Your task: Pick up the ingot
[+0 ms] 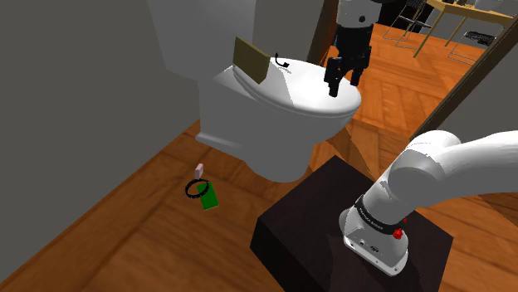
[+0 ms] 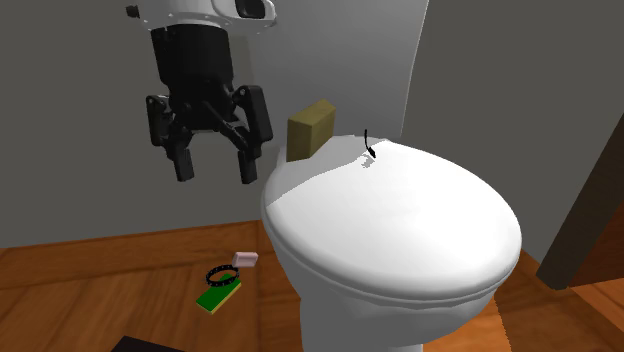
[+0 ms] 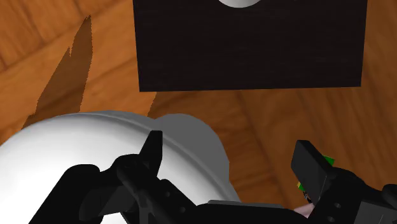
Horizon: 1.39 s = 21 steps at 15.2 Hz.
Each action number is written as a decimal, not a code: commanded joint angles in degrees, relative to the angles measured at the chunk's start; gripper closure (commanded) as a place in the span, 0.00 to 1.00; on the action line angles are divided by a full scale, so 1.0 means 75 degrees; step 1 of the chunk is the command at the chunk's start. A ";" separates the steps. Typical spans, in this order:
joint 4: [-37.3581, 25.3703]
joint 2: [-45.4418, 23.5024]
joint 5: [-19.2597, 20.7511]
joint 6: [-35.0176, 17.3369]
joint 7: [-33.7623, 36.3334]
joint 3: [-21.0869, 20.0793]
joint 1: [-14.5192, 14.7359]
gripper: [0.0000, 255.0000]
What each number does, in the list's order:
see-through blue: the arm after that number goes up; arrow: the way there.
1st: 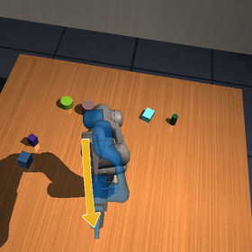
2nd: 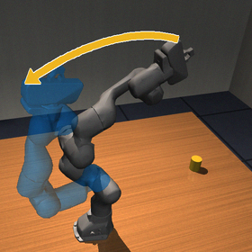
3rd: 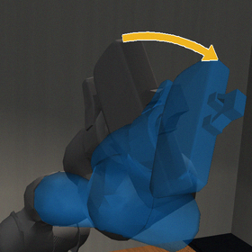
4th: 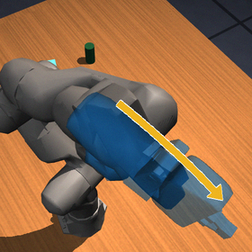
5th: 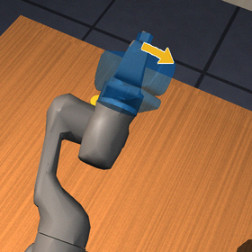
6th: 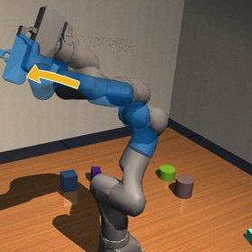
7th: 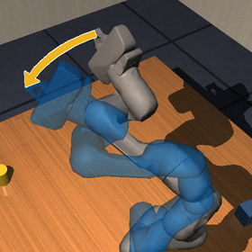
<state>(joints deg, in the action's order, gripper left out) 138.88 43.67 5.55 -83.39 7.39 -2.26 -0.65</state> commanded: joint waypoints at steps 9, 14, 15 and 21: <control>-0.1441 -0.2261 -0.0050 -0.1175 0.0029 0.0152 -0.0111 0.00; -0.2619 -0.3638 -0.0122 -0.1594 0.0009 0.0235 -0.0156 0.00; -0.2882 -0.3912 -0.0141 -0.1649 0.0002 0.0249 -0.0164 0.00; -0.4666 -0.5567 -0.0283 -0.1783 -0.0062 0.0330 -0.0215 0.00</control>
<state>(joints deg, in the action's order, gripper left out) 106.28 4.10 3.61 -96.62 7.14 0.05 -2.14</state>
